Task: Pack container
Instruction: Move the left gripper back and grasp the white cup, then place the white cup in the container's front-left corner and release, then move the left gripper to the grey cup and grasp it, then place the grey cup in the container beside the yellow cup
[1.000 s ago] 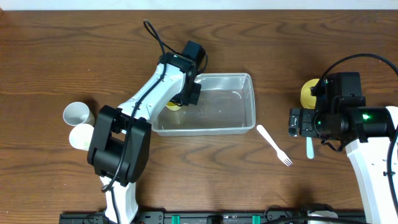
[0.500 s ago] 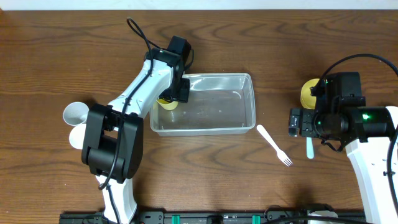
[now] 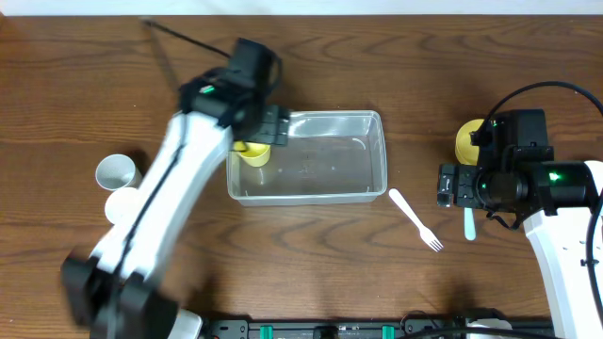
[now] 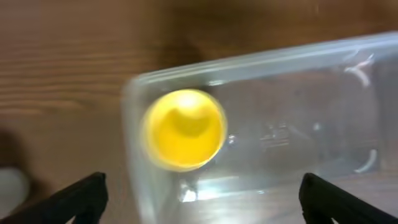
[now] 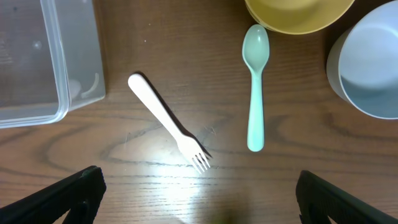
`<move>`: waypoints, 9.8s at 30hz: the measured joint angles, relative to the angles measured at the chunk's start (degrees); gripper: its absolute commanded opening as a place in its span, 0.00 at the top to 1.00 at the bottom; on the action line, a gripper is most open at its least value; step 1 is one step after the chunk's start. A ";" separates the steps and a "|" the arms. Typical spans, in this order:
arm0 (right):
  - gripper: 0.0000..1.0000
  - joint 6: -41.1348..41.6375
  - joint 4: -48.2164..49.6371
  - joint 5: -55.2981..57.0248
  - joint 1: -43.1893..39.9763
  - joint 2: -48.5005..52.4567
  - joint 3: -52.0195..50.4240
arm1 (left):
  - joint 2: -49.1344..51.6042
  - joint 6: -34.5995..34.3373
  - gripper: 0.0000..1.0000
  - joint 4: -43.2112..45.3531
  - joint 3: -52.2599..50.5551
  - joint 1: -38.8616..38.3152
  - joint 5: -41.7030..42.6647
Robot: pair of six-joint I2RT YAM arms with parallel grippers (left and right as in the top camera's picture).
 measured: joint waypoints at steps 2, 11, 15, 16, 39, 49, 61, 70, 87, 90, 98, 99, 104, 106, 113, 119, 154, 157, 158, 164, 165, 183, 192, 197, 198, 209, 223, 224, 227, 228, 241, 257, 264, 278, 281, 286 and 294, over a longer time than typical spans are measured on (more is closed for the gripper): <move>0.01 0.00 0.00 0.00 0.00 0.00 0.00 | -4.68 -1.46 0.02 -2.64 0.04 2.86 -1.07; 0.01 0.00 0.13 0.00 0.00 0.00 0.00 | -10.49 -13.90 0.02 -13.18 -2.12 24.57 -4.26; 0.01 0.00 0.26 0.00 0.00 0.00 0.00 | -10.45 -15.80 0.02 -10.71 -8.37 31.34 -4.24; 0.01 0.00 0.28 0.00 0.00 0.00 0.02 | -10.45 -16.15 0.02 -9.31 -10.62 32.96 -3.91; 0.01 0.00 -0.44 0.00 0.00 0.00 0.02 | -3.26 -16.61 0.02 11.63 -31.26 36.61 -2.08; 0.01 0.00 -0.98 0.00 0.00 0.00 0.02 | 0.26 -15.65 0.40 12.50 -31.26 36.61 -2.03; 0.01 0.00 -0.90 0.00 0.00 0.00 0.02 | 0.26 -15.56 0.93 12.37 -31.26 36.61 -2.03; 0.01 0.00 -0.83 0.00 0.00 0.00 0.02 | 0.26 -15.21 0.93 9.03 -30.71 35.32 -2.10; 0.01 0.00 0.28 0.00 0.00 0.00 0.04 | -5.03 -8.59 0.94 -13.09 1.66 6.84 1.01; 0.01 0.00 0.42 0.00 0.00 0.00 0.04 | -5.60 -7.76 0.94 -13.73 2.99 3.48 4.11; 0.01 0.00 0.52 0.00 0.00 0.00 0.04 | -1.33 -6.36 0.94 -14.53 2.64 -0.79 8.79; 0.01 0.00 0.52 0.00 0.00 0.00 0.04 | -0.61 -6.27 0.94 -14.51 2.49 -1.07 8.90; 0.01 0.00 0.48 0.00 0.00 0.02 0.04 | 4.81 -6.21 0.94 -14.53 2.19 -2.03 9.16; 0.01 0.00 0.46 0.00 0.00 0.02 0.04 | 7.26 -6.19 0.94 -14.51 2.16 -2.08 9.31; 0.01 0.00 0.26 0.00 0.00 0.07 0.04 | 13.35 -6.05 0.94 -14.51 1.75 -2.08 9.57; 0.01 0.00 0.28 0.00 0.00 0.07 0.04 | 16.13 -6.05 0.94 -13.92 1.73 -2.08 9.60; 0.01 0.00 -0.35 0.94 0.00 0.07 0.04 | 19.45 -5.60 0.37 -6.75 -5.57 -2.12 8.46; 0.01 0.00 -0.37 1.07 0.00 0.07 0.04 | 19.45 -5.62 0.35 -7.74 -5.57 -2.12 8.41; 0.01 0.00 -0.35 1.07 0.00 0.07 0.04 | 19.43 -5.64 0.35 -8.24 -5.55 -2.12 8.41; 0.01 0.00 -0.37 1.46 0.00 0.07 0.07 | 16.39 -5.64 0.29 -11.17 -3.48 -2.12 7.26; 0.01 0.00 -0.37 1.49 0.00 0.07 0.07 | 14.60 -5.62 0.27 -11.41 -2.62 -2.12 6.86; 0.01 0.00 -0.37 1.66 0.00 0.09 0.07 | -8.81 -7.91 0.07 -9.31 1.68 19.58 -9.66; 0.01 0.00 -0.37 1.66 0.00 0.09 0.07 | 5.05 -9.53 0.07 -8.66 -0.26 31.01 -8.02; 0.01 0.00 -0.39 1.68 0.00 0.09 0.07 | 11.85 -9.53 0.07 -8.04 -0.28 33.24 -6.32; 0.01 0.00 -0.37 1.68 0.00 0.09 0.07 | 13.05 -9.53 0.08 -7.98 -0.31 33.42 -6.14; 0.01 0.00 -0.81 1.68 0.00 0.11 0.07 | 23.02 -9.53 0.12 -7.43 -0.31 33.99 -5.07; 0.01 0.00 -1.29 1.68 0.00 0.11 0.07 | 23.91 -9.55 0.75 -8.09 -0.33 34.32 -5.01; 0.01 0.00 -1.29 1.68 0.00 0.11 0.07 | 23.91 -9.62 0.81 -8.09 -0.33 34.32 -5.05; 0.01 0.00 -1.29 1.68 0.00 0.11 0.07 | 23.91 -9.55 0.87 -8.09 -0.33 34.32 -5.03; 0.01 0.00 -1.29 1.68 0.00 0.11 0.07 | 23.91 -9.60 0.87 -8.09 -0.33 34.32 -5.07; 0.01 1.09 1.57 1.73 0.00 0.11 0.07 | 20.50 -9.51 0.94 -9.03 -0.31 33.31 -5.03; 0.01 11.34 4.81 7.52 -11.23 -0.31 0.07 | -5.03 -0.83 0.94 -4.57 3.08 2.69 2.10; 0.01 10.95 4.00 7.98 -12.52 -0.61 0.07 | -1.81 4.68 0.94 -1.84 3.08 -7.69 5.73; 0.01 10.01 2.99 7.98 -12.52 -0.61 0.07 | 10.54 6.14 0.94 -3.43 3.06 -9.09 11.72; 0.01 9.79 2.99 7.98 -12.52 -0.61 0.07 | 12.55 6.16 0.94 -3.23 3.08 -9.09 11.91; 0.01 9.64 2.93 7.98 -12.52 -0.61 0.07 | 14.16 7.30 0.94 -1.51 3.06 -9.09 11.89; 0.01 9.62 2.23 7.98 -12.52 -0.61 0.07 | 18.38 9.31 0.94 1.40 3.06 -9.09 11.45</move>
